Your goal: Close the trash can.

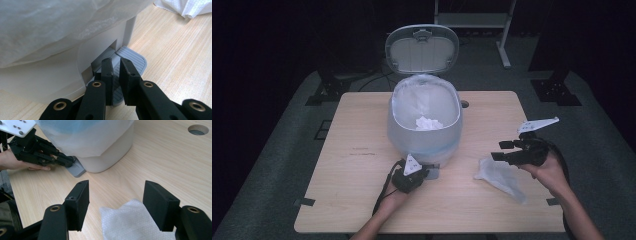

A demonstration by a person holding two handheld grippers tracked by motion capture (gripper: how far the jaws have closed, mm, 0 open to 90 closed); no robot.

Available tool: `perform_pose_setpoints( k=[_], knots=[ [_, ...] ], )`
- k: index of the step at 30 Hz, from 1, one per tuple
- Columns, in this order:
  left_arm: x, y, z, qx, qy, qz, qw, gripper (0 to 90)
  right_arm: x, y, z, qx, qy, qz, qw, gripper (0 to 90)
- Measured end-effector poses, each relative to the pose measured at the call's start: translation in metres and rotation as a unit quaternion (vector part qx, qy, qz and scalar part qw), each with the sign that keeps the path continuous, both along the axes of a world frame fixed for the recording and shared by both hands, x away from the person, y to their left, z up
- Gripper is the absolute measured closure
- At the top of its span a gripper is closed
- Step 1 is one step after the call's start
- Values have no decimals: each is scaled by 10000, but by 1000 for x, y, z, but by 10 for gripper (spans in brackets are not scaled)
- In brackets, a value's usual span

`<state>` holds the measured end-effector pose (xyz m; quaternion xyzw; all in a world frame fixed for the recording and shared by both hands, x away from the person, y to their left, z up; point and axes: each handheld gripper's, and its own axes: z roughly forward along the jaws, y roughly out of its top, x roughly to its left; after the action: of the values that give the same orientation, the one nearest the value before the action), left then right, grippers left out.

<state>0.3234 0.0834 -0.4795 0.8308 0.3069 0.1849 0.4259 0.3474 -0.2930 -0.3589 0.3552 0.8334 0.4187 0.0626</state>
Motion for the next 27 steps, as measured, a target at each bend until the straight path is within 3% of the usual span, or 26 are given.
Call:
perform_pose_setpoints(
  k=[27],
  knots=[
    [0,0,0,5,-10,-5,10000,816,-12,-16,-31,-143,124,-139,9997,368]
  ],
)
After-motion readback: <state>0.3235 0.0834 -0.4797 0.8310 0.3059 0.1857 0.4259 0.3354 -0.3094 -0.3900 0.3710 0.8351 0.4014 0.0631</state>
